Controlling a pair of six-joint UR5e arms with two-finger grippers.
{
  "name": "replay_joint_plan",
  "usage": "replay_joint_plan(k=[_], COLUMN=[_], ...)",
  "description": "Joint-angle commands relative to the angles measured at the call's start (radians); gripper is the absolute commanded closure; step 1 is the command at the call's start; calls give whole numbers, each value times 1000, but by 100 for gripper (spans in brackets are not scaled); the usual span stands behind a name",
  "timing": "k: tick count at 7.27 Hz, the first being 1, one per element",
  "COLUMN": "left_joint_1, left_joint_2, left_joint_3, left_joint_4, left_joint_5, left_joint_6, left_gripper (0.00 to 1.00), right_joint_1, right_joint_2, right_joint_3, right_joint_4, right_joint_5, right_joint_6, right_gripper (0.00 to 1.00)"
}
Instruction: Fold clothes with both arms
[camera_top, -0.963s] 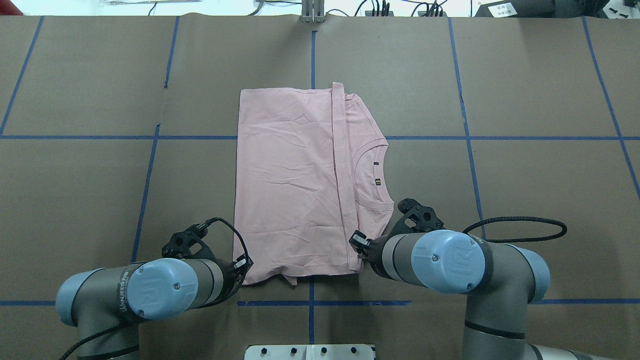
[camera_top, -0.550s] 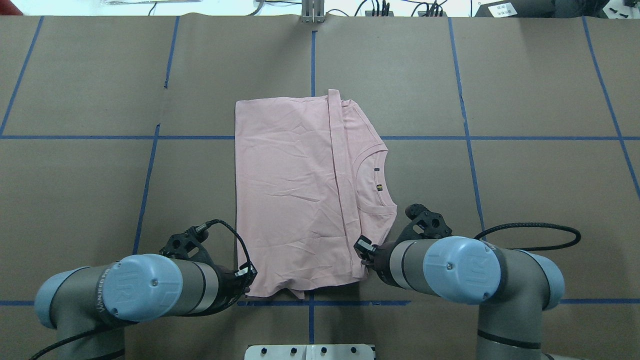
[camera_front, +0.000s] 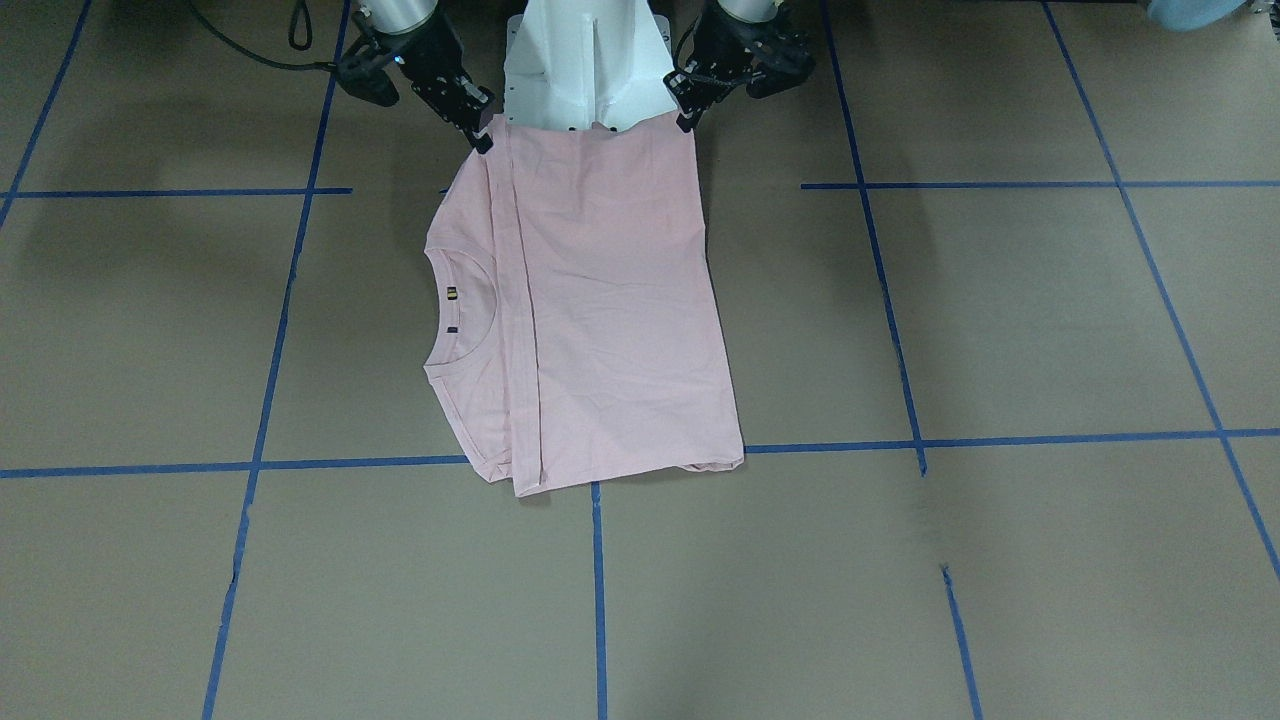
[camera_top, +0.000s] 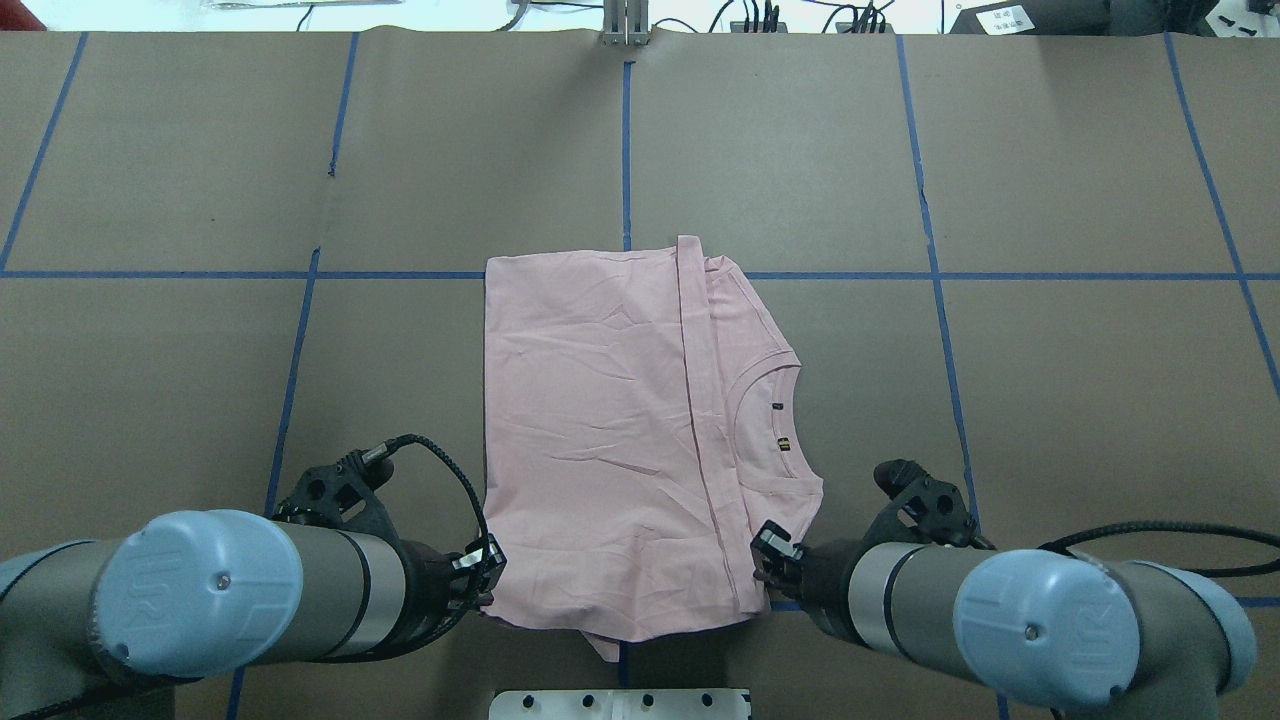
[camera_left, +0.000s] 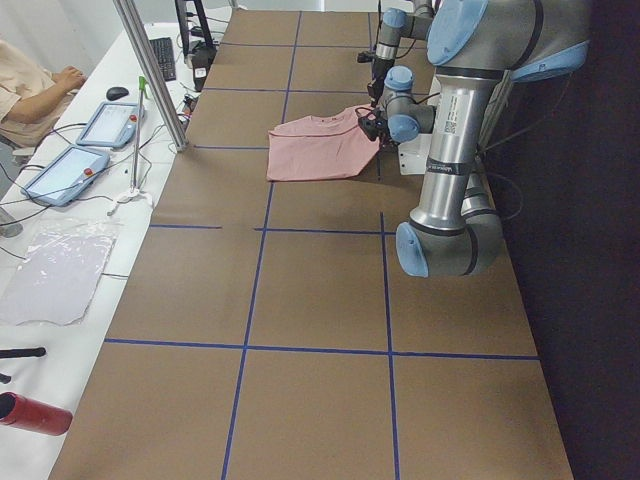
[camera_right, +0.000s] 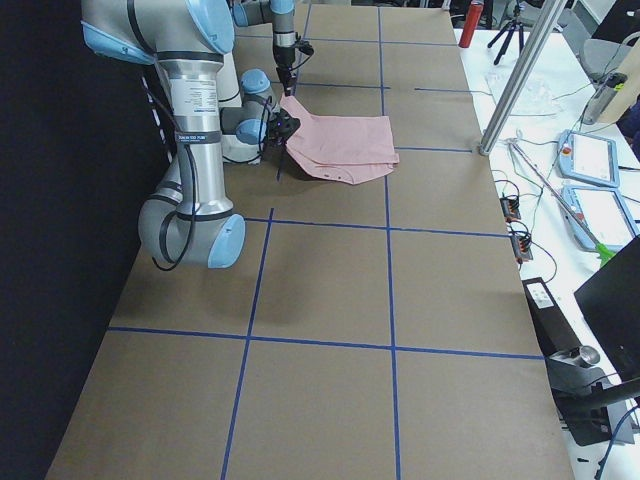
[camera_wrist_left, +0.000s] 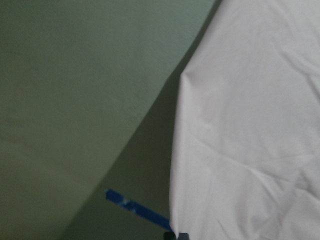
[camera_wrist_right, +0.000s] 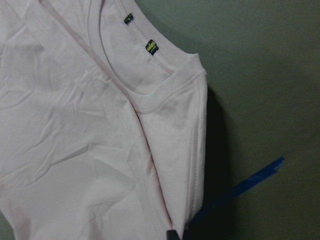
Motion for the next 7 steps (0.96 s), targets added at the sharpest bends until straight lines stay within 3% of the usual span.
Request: replay_joint_plan(k=[1, 2, 5, 7], left_joint_1=[-168, -256, -410, -416], left_joint_2=[-135, -187, -273, -298], left_joint_3=[123, 238, 524, 591], left_joint_4=[47, 36, -163, -193], left_joint_5=[2, 0, 11, 47], left_joint_6=[194, 318, 466, 469], left_gripper=[100, 100, 100, 100], right_joint_1=[244, 374, 487, 504], right_joint_2=[195, 326, 528, 559], right_joint_3=[-162, -296, -635, -690], right_joint_4=[-25, -67, -56, -54], right_joint_5=[111, 202, 221, 223], right_joint_6=[-80, -118, -205, -208], right_gripper=[100, 100, 100, 100])
